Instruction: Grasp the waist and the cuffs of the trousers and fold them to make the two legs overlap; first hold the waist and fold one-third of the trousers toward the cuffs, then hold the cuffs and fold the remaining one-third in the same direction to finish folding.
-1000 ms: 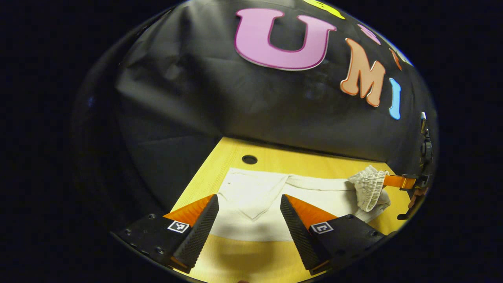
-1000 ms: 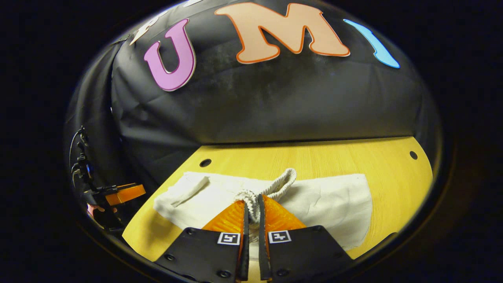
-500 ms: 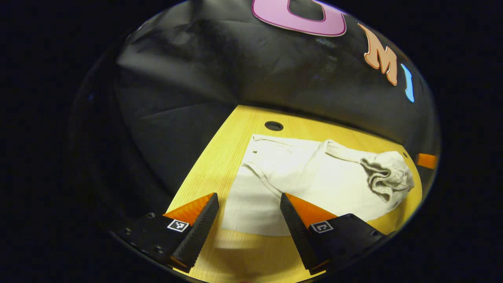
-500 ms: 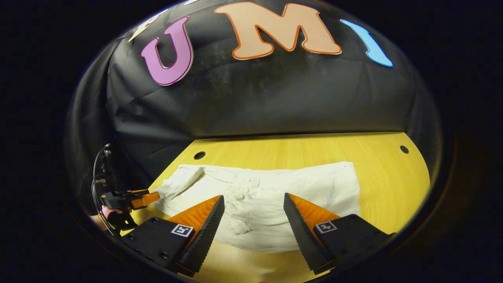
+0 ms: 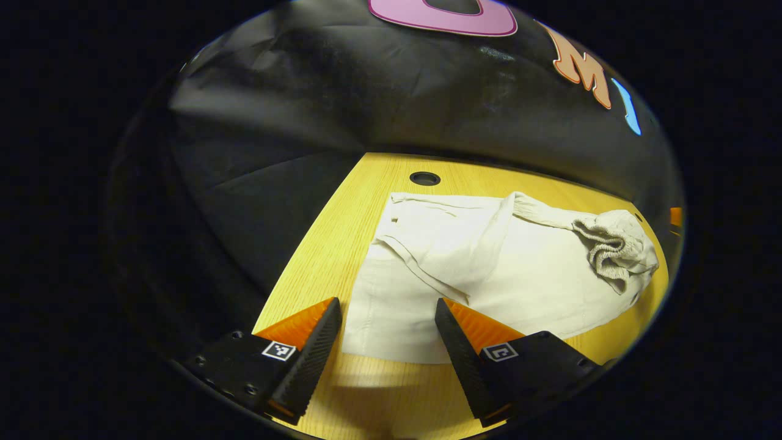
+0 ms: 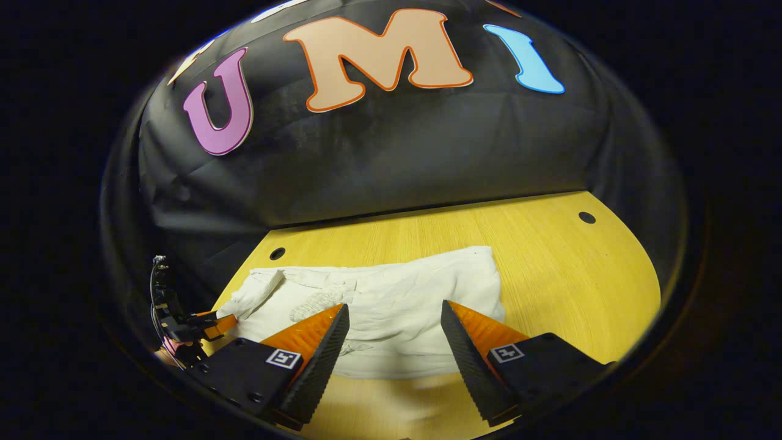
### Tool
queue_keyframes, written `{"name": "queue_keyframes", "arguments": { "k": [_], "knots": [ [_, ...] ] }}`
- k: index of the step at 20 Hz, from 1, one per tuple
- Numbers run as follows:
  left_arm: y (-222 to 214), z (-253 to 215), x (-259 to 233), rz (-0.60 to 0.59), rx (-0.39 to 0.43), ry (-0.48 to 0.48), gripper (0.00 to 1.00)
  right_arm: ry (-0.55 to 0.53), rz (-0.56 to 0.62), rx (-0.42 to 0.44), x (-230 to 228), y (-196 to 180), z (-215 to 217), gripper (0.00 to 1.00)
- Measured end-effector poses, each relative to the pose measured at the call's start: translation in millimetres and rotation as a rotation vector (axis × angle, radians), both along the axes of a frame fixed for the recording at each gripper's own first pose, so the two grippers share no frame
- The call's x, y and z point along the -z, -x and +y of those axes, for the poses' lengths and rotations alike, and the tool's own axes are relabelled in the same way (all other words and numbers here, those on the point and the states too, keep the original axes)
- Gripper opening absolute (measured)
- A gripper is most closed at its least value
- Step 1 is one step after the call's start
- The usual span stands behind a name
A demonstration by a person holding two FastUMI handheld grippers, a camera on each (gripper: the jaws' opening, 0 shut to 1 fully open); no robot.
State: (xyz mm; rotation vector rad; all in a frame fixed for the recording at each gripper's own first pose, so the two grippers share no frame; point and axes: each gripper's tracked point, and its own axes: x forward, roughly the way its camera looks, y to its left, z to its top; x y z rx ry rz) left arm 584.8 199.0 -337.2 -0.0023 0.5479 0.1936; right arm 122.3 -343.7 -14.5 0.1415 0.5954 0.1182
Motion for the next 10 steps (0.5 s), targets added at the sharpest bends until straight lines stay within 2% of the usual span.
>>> {"name": "queue_keyframes", "arguments": {
  "k": [1,2,5,6,7,8,9,10],
  "knots": [
    [1.0,1.8,-1.9,-0.001,-0.003,0.004,0.87,0.006,-0.004,0.007,-2.4,0.9,-4.3,0.92],
    [0.4,-2.0,-2.5,-0.009,0.013,0.008,0.83,0.004,-0.007,0.012,-5.0,3.1,-7.6,0.92],
    [-9.1,-15.0,-3.8,-0.030,0.028,0.022,0.31,0.007,-0.016,0.031,-11.7,5.8,-18.0,0.92],
    [-8.3,-16.4,-3.2,-0.029,0.023,0.023,0.19,0.012,-0.020,0.036,-14.5,7.5,-22.0,0.97],
    [-8.6,-16.5,-2.3,-0.024,0.016,0.018,0.07,0.018,-0.022,0.039,-15.2,9.4,-25.5,0.92],
    [-10.6,-15.9,-3.1,-0.030,0.005,0.013,0.04,0.028,-0.026,0.045,-17.3,11.6,-30.9,0.97],
    [-12.0,-16.8,-5.2,-0.031,-0.002,0.004,0.01,0.038,-0.031,0.050,-18.7,12.6,-36.1,0.91],
    [-11.0,-18.8,-5.0,-0.022,-0.008,-0.001,0.00,0.046,-0.033,0.054,-20.8,14.5,-40.6,0.91]
  ]
}}
